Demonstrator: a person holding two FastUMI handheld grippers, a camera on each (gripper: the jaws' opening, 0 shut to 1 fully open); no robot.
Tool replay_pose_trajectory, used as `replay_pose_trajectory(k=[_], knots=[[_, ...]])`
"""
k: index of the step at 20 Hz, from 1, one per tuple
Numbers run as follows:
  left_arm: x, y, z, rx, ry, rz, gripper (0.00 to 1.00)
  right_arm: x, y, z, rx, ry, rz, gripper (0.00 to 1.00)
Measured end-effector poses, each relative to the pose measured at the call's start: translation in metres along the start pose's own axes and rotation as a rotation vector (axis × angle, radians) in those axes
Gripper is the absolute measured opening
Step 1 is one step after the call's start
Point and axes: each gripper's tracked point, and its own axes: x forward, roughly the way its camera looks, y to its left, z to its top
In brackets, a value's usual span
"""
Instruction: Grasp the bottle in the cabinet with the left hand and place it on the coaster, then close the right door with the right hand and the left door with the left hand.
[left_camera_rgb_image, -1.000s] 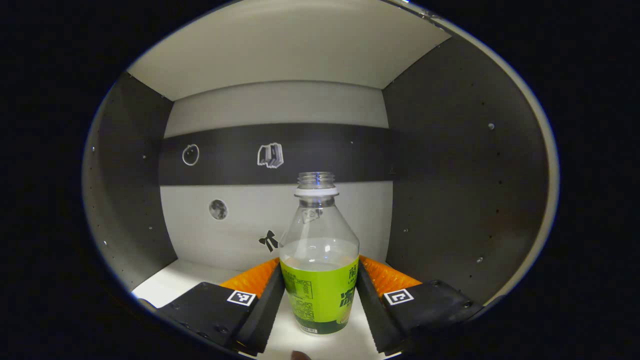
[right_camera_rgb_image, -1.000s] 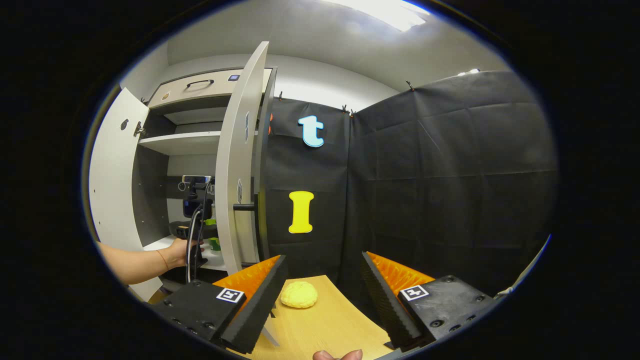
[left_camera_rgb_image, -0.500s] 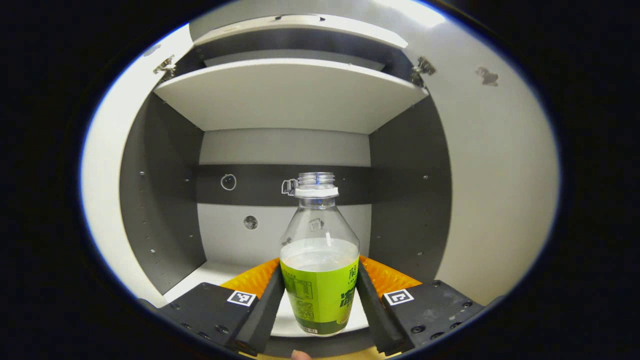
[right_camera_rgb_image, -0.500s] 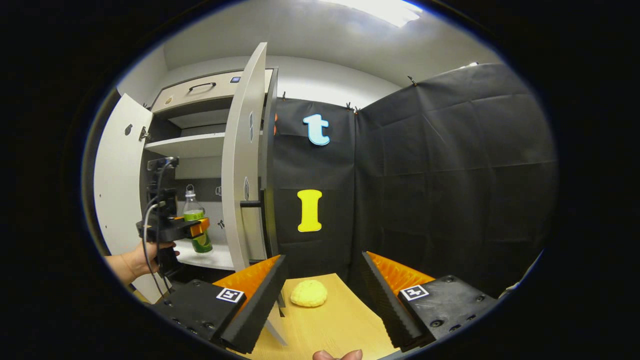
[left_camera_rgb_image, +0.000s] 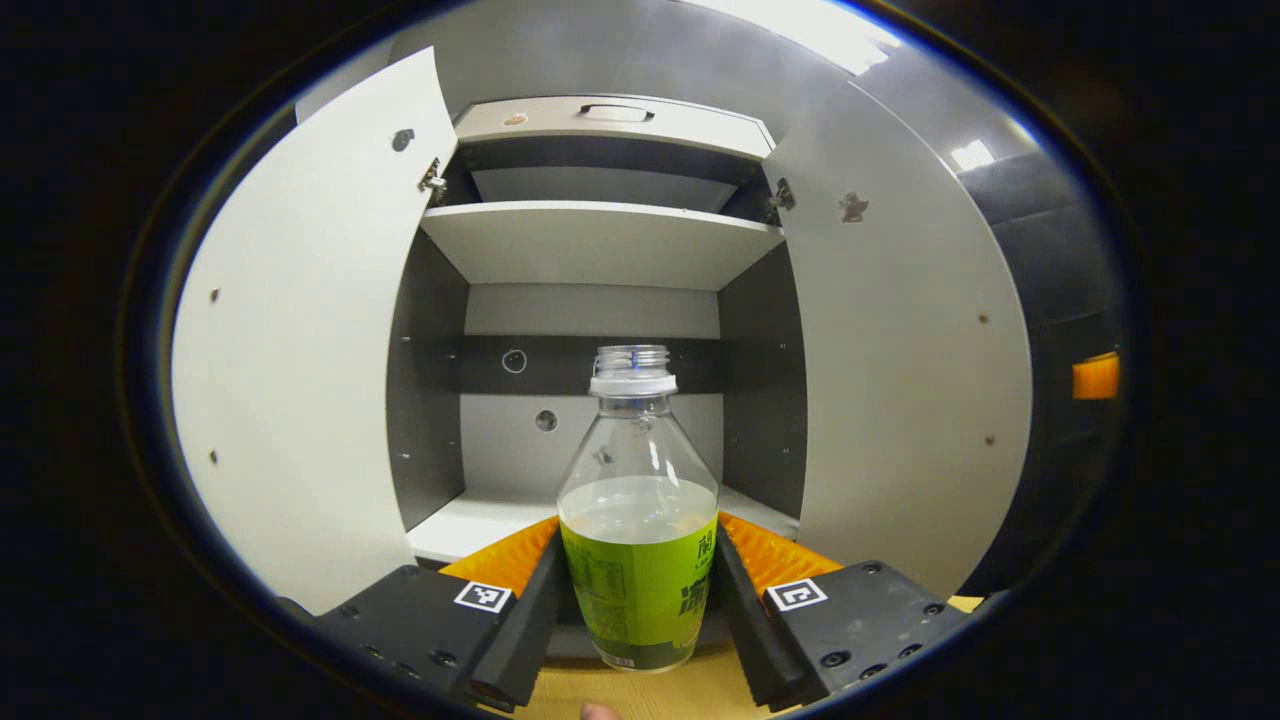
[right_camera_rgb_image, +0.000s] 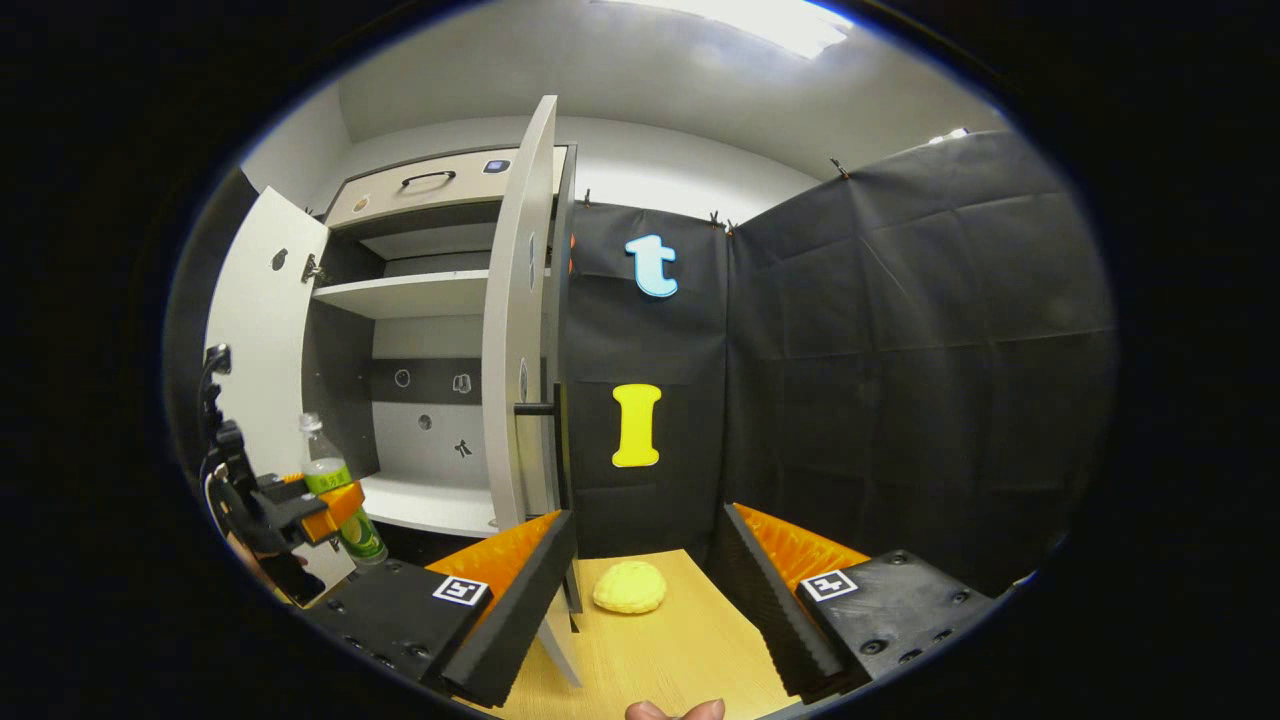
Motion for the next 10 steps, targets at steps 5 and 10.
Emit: replay_pose_trajectory(k=[5,10], knots=[[-0.062,-0.014,-0.042,-0.008,0.0,-0.004,0.77,-0.003,0.0,0.004,-0.014,-0.004,-0.01,0.97],[-0.106,-0.037,-0.106,0.015,0.045,-0.036,0.78,-0.007,-0.004,0.009,-0.025,-0.013,-0.029,0.97]])
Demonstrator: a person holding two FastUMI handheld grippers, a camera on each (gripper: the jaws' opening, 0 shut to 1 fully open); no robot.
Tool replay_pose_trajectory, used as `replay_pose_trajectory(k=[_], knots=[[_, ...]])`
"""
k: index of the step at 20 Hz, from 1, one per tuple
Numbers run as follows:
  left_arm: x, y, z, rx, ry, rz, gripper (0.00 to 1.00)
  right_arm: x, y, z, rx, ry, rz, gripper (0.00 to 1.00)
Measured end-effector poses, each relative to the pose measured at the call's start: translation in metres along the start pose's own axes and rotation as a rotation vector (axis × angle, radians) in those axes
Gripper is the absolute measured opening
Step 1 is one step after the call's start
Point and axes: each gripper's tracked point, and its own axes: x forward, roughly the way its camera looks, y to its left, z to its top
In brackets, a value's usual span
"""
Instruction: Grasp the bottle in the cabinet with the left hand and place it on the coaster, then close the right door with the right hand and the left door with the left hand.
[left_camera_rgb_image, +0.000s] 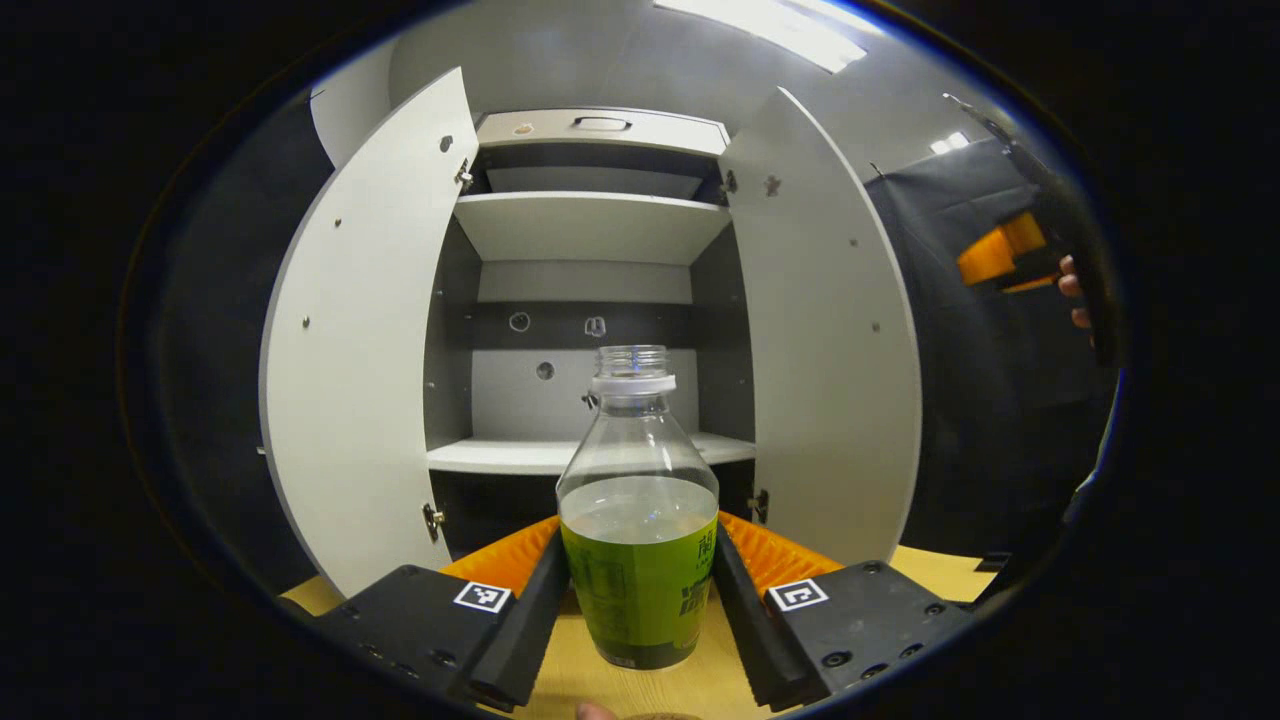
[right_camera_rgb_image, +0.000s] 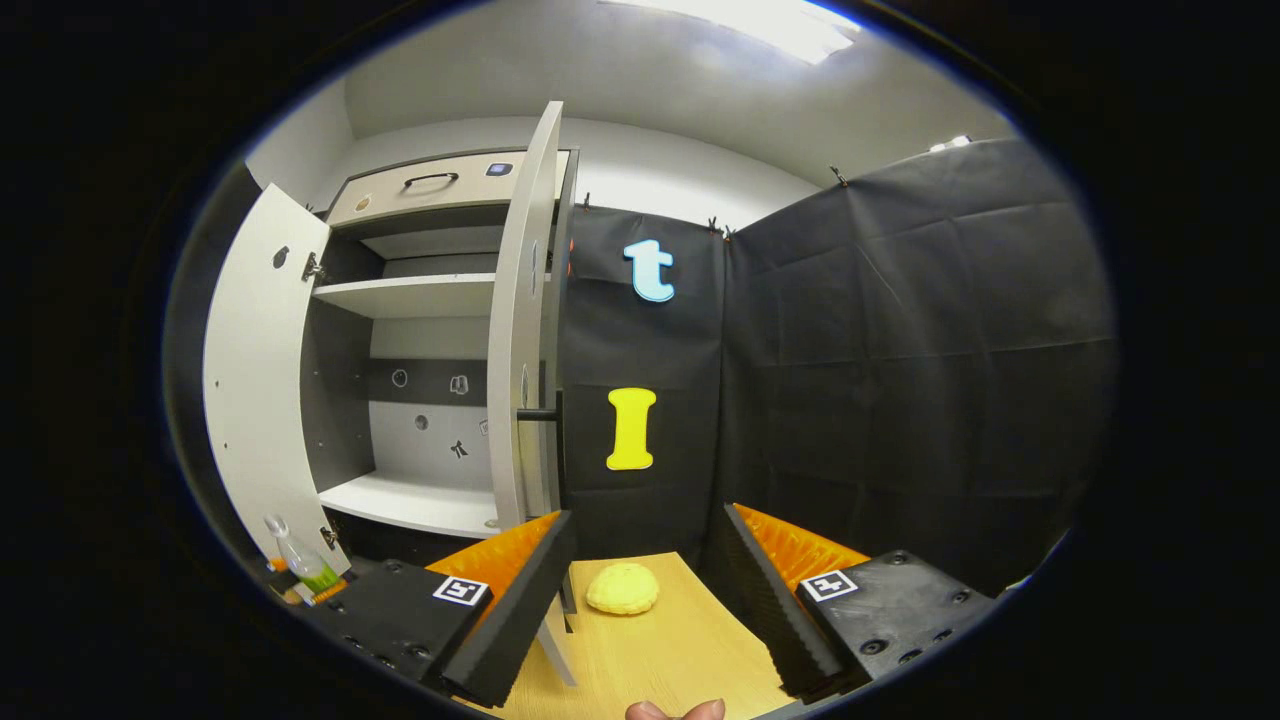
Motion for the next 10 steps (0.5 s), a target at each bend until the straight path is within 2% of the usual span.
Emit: replay_pose_trajectory(k=[6,10], knots=[[-0.023,-0.018,-0.088,-0.051,0.121,-0.039,0.79,-0.004,0.002,0.004,-0.021,0.001,-0.009,0.97],[-0.031,-0.013,-0.128,-0.057,0.165,-0.03,0.79,-0.005,0.003,0.005,-0.048,0.008,-0.011,0.97]])
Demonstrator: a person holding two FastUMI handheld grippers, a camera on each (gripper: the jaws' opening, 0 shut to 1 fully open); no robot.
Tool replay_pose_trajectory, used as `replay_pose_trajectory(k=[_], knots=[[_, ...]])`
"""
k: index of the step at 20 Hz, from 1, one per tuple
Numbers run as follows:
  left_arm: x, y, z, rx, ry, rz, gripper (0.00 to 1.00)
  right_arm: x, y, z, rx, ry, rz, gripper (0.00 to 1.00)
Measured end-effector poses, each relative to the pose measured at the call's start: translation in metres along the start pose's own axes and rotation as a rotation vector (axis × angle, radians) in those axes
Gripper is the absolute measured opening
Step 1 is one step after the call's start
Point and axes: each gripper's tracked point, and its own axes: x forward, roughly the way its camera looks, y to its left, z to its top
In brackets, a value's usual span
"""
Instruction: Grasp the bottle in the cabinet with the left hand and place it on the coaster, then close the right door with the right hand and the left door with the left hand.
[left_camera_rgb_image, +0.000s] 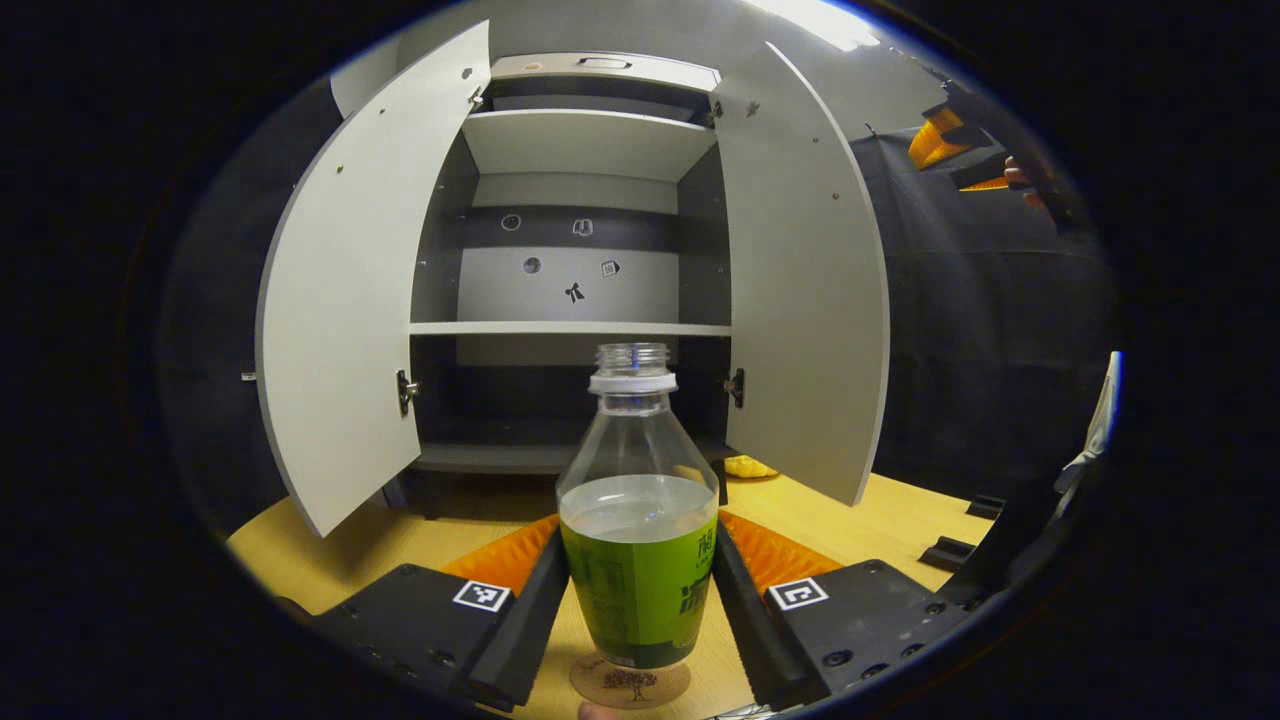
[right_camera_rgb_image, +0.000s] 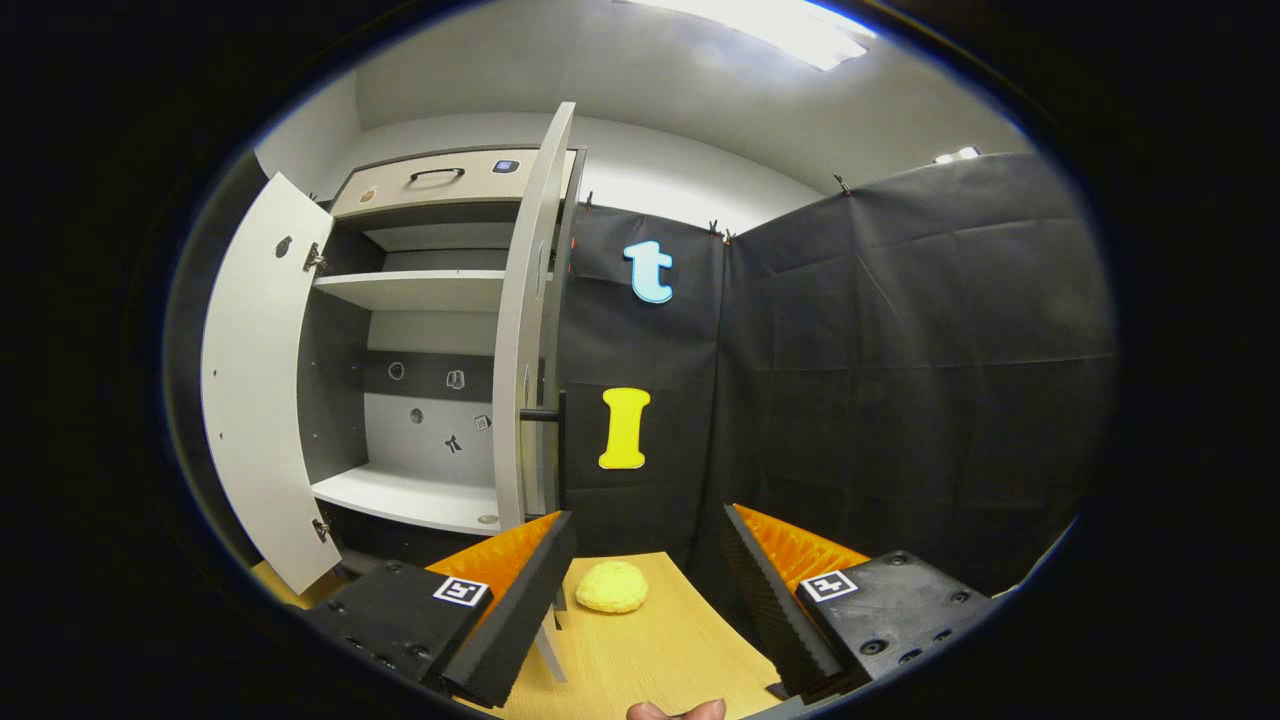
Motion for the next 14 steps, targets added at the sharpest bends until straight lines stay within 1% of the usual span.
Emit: replay_pose_trajectory(k=[2,4,7,10,12,14], knots=[[0.001,0.003,-0.014,-0.006,0.01,-0.002,0.79,0.001,0.001,0.001,-0.024,-0.002,0.0,0.97],[0.002,0.003,-0.028,0.021,0.023,-0.017,0.79,0.002,0.002,0.001,-0.037,0.001,-0.002,0.97],[0.005,0.008,-0.04,0.025,0.024,-0.021,0.79,0.002,0.007,-0.001,-0.045,0.014,-0.001,0.97],[0.005,0.003,-0.048,0.033,0.022,-0.044,0.79,0.0,0.014,-0.004,-0.068,0.021,0.013,0.97],[0.005,0.004,-0.056,0.037,0.042,-0.038,0.79,-0.001,0.019,-0.003,-0.073,0.025,0.019,0.97],[0.002,0.008,-0.064,0.044,0.069,-0.016,0.8,0.0,0.019,-0.003,-0.074,0.025,0.015,0.97]])
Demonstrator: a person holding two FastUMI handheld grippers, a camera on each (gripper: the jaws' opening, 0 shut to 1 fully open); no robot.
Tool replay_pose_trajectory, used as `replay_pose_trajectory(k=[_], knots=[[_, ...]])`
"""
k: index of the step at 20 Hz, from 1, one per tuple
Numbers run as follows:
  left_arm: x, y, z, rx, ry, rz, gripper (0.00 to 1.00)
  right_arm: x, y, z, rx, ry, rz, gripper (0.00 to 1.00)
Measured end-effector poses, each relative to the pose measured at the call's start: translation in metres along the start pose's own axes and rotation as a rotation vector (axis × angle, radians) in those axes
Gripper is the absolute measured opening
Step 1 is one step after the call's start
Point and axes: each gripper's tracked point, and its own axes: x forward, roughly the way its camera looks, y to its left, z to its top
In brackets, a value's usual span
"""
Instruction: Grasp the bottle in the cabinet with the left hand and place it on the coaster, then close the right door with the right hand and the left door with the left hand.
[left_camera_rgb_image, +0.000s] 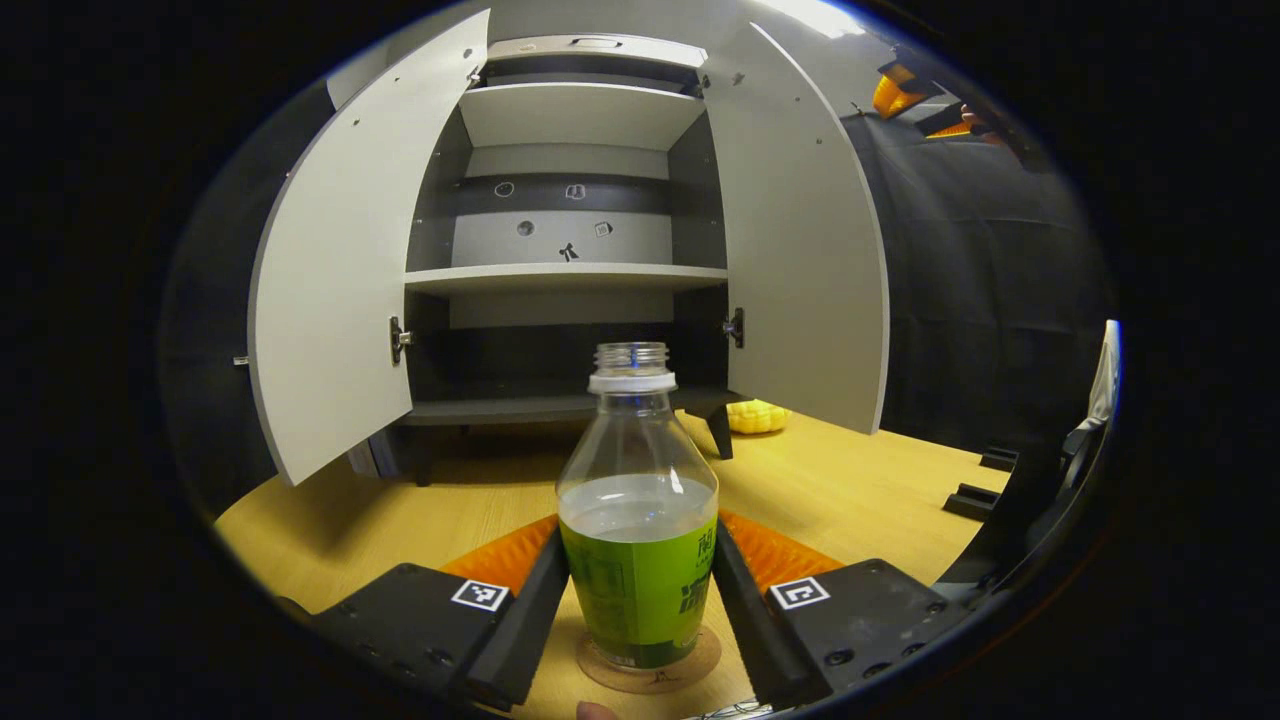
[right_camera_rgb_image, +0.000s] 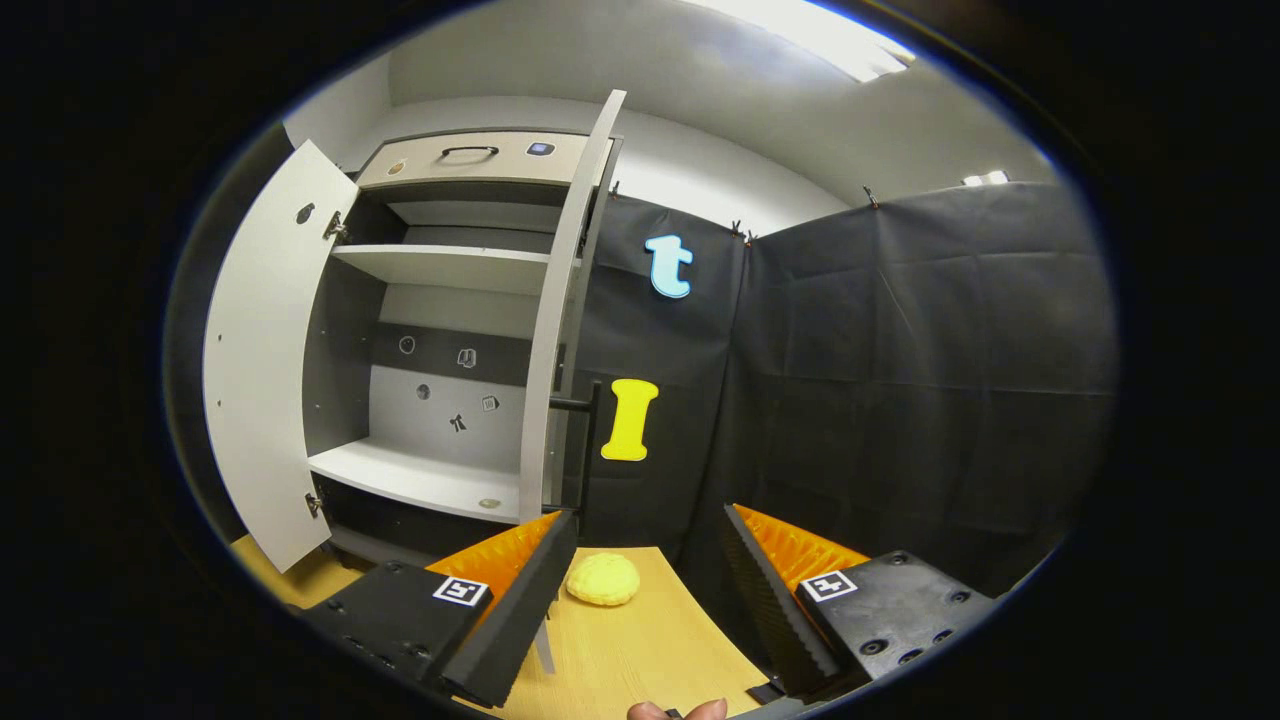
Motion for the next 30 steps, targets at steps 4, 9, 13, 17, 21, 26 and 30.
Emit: replay_pose_trajectory(k=[4,9,13,17,21,26,30], knots=[[-0.005,-0.005,-0.004,-0.03,0.019,-0.029,0.81,-0.003,0.006,-0.001,-0.012,0.002,0.01,0.97],[-0.007,-0.008,-0.01,-0.031,0.054,-0.05,0.93,-0.005,0.009,0.0,-0.016,0.001,0.015,0.97],[-0.013,-0.005,-0.018,-0.053,0.089,-0.044,0.94,-0.008,0.01,-0.001,-0.014,0.0,0.018,0.97],[-0.027,-0.001,-0.022,-0.055,0.112,-0.039,0.94,-0.01,0.009,-0.004,-0.008,0.005,0.016,0.97],[-0.049,0.005,-0.02,-0.052,0.139,-0.03,0.94,-0.007,0.002,-0.008,0.013,0.017,0.005,0.97],[-0.081,0.025,0.036,-0.087,0.1,0.054,0.94,0.009,-0.008,-0.009,0.048,0.024,0.004,0.97],[-0.098,0.042,0.105,-0.145,0.034,0.135,0.94,0.031,-0.009,-0.015,0.084,0.045,0.039,0.97]])
